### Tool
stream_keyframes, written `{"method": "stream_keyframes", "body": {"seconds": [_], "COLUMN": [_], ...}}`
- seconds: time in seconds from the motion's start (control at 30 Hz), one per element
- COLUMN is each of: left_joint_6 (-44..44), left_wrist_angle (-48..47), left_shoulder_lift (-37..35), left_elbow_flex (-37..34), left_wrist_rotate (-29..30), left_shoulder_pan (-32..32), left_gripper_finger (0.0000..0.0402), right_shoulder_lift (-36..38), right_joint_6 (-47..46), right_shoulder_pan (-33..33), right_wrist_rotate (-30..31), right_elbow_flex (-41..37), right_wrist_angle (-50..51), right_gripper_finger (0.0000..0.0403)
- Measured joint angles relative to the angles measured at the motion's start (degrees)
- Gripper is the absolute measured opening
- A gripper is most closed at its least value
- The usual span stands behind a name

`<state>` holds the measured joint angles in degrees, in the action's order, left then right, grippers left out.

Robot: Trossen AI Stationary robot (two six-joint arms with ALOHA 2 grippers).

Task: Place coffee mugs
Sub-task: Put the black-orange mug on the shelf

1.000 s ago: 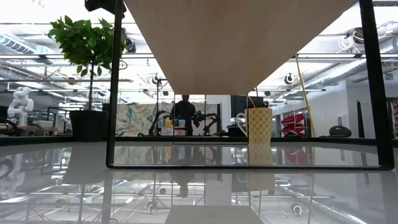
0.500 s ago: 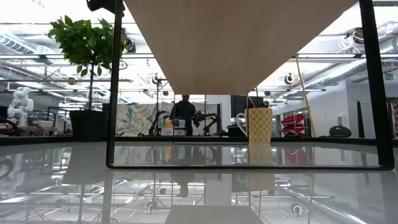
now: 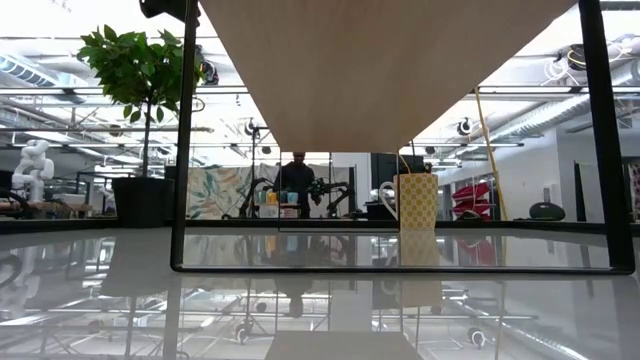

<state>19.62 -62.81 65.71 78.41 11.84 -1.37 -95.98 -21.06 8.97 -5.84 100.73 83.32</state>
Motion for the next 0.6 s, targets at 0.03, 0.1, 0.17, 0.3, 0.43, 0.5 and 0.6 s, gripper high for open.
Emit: {"method": "stream_keyframes", "body": {"seconds": [0.03,0.1,0.17,0.3,0.43,0.5,0.6], "left_joint_6": [0.01,0.40,0.72,1.58,2.03,2.37,3.14], "left_wrist_angle": [-0.01,0.00,-0.02,-0.02,0.00,-0.02,-0.01], "left_shoulder_lift": [0.01,0.00,0.00,0.00,0.00,0.00,0.00], "left_elbow_flex": [0.00,0.00,0.00,0.00,0.02,0.00,0.00], "left_wrist_rotate": [0.00,0.00,0.00,0.00,0.13,0.18,0.22], "left_shoulder_pan": [0.00,-0.01,-0.21,-1.09,-2.09,-2.31,-2.58], "left_gripper_finger": [0.0108,0.0108,0.0108,0.0108,0.0108,0.0108,0.0108], "right_shoulder_lift": [0.00,0.00,0.00,0.00,0.00,0.00,0.00], "right_joint_6": [0.84,2.42,3.80,5.95,7.14,7.47,7.48], "right_shoulder_pan": [0.00,0.00,0.00,0.00,0.00,-0.15,-0.64], "right_wrist_rotate": [0.05,0.66,1.29,1.54,2.84,3.10,3.41], "right_elbow_flex": [0.00,0.00,0.00,0.00,0.00,0.00,0.00], "right_wrist_angle": [0.35,0.72,1.11,1.66,1.88,1.94,2.53], "right_gripper_finger": [0.0053,0.0053,0.0053,0.0053,0.0053,0.0053,0.0054]}}
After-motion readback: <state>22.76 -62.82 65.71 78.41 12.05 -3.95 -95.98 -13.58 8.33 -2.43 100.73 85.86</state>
